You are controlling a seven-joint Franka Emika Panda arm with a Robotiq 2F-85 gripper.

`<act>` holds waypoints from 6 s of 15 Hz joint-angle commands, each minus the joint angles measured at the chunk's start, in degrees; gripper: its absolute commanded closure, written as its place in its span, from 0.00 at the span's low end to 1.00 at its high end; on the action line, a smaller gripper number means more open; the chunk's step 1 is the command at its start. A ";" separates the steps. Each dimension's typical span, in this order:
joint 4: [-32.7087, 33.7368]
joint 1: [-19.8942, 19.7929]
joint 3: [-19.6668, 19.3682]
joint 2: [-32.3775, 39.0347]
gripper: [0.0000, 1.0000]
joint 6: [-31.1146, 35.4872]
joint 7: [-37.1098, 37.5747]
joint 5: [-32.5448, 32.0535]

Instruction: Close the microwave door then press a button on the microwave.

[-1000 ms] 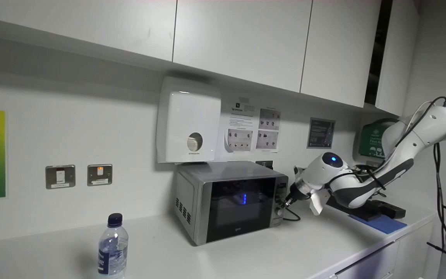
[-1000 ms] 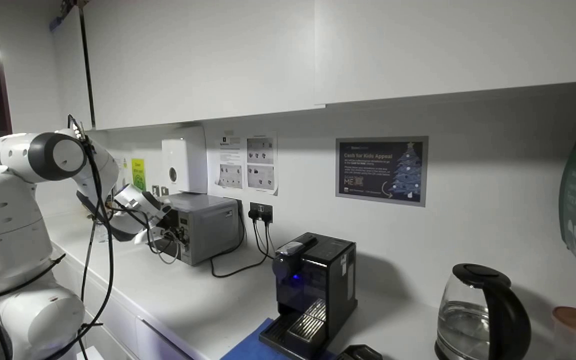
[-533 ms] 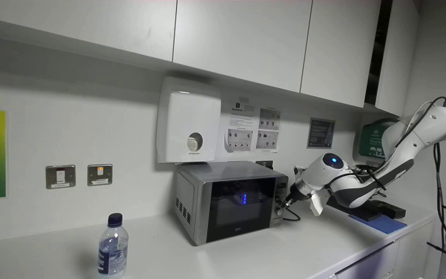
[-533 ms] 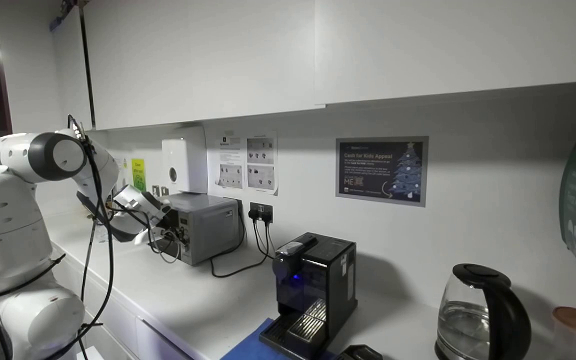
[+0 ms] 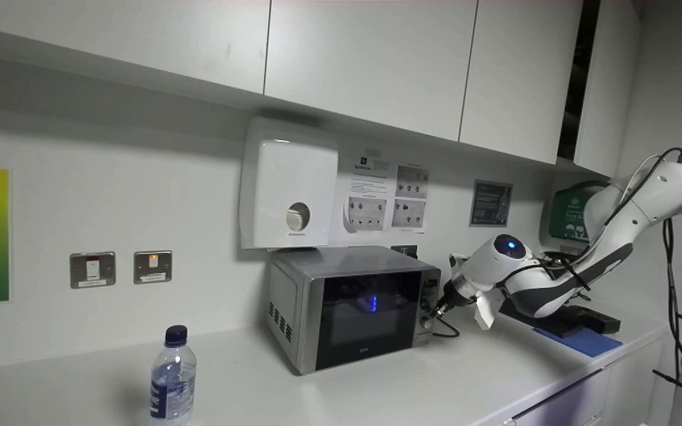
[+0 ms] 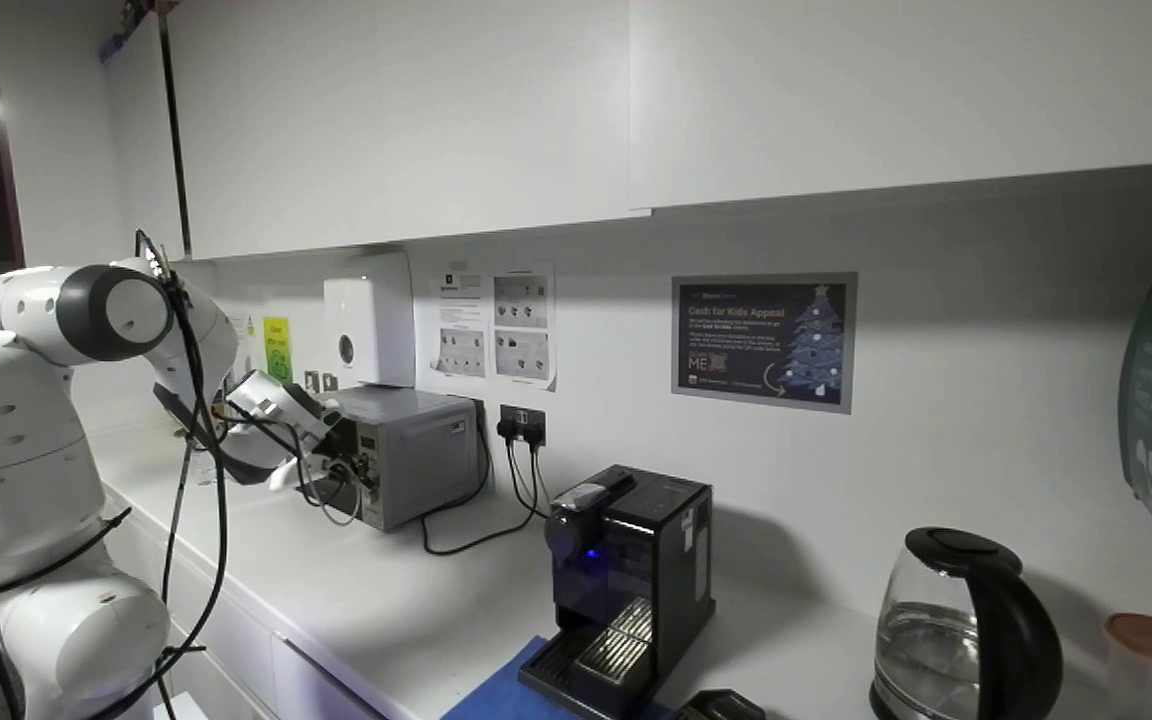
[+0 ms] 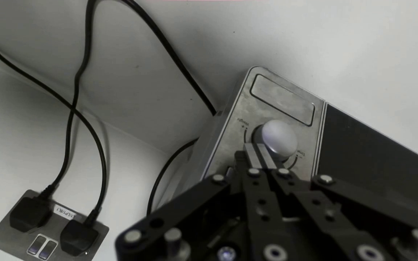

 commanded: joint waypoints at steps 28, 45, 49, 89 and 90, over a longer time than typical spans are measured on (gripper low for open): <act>2.45 0.76 -0.46 -3.32 1.00 -4.04 -5.93 7.45; 11.52 7.78 -1.23 -9.03 1.00 -34.68 -34.63 51.41; 14.19 7.66 -1.06 -10.07 1.00 -40.36 -33.93 53.22; 25.96 8.79 14.71 -4.89 0.30 -45.89 -1.92 53.28; 26.12 8.80 14.74 -4.75 0.22 -45.84 -1.93 52.89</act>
